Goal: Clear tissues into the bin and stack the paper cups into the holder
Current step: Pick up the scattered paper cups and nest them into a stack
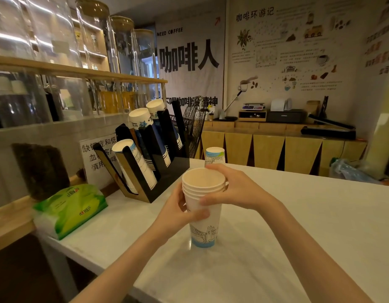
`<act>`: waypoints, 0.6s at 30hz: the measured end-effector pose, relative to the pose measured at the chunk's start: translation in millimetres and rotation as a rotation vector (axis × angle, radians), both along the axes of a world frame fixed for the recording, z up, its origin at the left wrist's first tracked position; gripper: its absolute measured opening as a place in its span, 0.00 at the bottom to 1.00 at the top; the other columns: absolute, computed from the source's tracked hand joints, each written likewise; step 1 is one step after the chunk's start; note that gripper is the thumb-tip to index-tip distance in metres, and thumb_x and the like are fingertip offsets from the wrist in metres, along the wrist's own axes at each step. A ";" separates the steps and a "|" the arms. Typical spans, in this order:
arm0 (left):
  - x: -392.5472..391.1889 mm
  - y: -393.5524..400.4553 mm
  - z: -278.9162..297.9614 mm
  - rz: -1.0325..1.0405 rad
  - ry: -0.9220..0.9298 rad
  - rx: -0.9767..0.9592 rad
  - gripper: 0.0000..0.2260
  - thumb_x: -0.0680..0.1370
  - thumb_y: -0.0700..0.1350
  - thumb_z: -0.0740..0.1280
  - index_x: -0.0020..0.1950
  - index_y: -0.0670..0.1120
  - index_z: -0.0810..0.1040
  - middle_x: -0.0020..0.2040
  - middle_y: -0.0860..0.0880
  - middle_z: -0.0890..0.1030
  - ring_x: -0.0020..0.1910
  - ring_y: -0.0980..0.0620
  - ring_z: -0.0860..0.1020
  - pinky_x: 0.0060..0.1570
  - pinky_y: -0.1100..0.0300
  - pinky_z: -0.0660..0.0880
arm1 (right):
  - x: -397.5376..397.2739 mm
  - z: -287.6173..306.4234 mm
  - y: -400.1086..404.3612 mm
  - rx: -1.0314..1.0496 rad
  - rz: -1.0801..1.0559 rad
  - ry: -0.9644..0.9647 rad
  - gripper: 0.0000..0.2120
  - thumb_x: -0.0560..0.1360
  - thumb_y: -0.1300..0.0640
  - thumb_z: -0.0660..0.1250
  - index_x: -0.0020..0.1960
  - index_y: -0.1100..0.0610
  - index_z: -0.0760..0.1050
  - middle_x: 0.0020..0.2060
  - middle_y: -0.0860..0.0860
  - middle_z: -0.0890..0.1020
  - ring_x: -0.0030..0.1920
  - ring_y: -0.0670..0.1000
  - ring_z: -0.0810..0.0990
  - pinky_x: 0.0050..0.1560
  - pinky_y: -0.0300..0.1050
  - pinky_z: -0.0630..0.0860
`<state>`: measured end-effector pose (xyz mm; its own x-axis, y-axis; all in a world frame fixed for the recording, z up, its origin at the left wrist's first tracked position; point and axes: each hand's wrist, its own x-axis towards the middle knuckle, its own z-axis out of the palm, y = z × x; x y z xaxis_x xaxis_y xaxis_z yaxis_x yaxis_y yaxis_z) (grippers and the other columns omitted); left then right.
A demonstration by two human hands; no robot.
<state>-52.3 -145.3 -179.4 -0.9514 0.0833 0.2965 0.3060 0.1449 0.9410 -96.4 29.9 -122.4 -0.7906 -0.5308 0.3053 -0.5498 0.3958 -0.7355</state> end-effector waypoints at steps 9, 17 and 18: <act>-2.3 -10.4 -1.5 -0.068 -0.168 -0.296 0.37 0.62 0.46 0.76 0.63 0.62 0.59 0.54 0.60 0.74 0.50 0.63 0.76 0.39 0.72 0.75 | -10.9 -0.8 9.3 -0.397 -0.062 -0.152 0.37 0.57 0.41 0.75 0.64 0.48 0.69 0.53 0.45 0.76 0.51 0.46 0.78 0.38 0.37 0.80; -21.7 -39.3 60.0 0.178 -0.043 0.061 0.24 0.56 0.50 0.74 0.50 0.53 0.73 0.50 0.50 0.79 0.45 0.54 0.81 0.38 0.62 0.79 | -21.6 -3.0 8.3 -0.493 -0.157 -0.241 0.24 0.70 0.35 0.56 0.59 0.49 0.68 0.45 0.43 0.77 0.48 0.46 0.78 0.41 0.39 0.75; -26.0 -39.8 68.0 0.197 -0.024 0.110 0.24 0.56 0.49 0.74 0.50 0.52 0.73 0.50 0.49 0.80 0.45 0.53 0.81 0.38 0.61 0.80 | -23.9 -4.5 4.1 -0.486 -0.158 -0.263 0.23 0.72 0.36 0.54 0.60 0.50 0.67 0.46 0.45 0.77 0.48 0.47 0.78 0.43 0.40 0.75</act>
<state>-78.3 -185.1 -111.3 -0.9531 -0.1359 0.2703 0.2589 0.0960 0.9611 -120.4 34.0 -126.9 -0.9313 -0.2474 0.2675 -0.2857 0.0405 -0.9575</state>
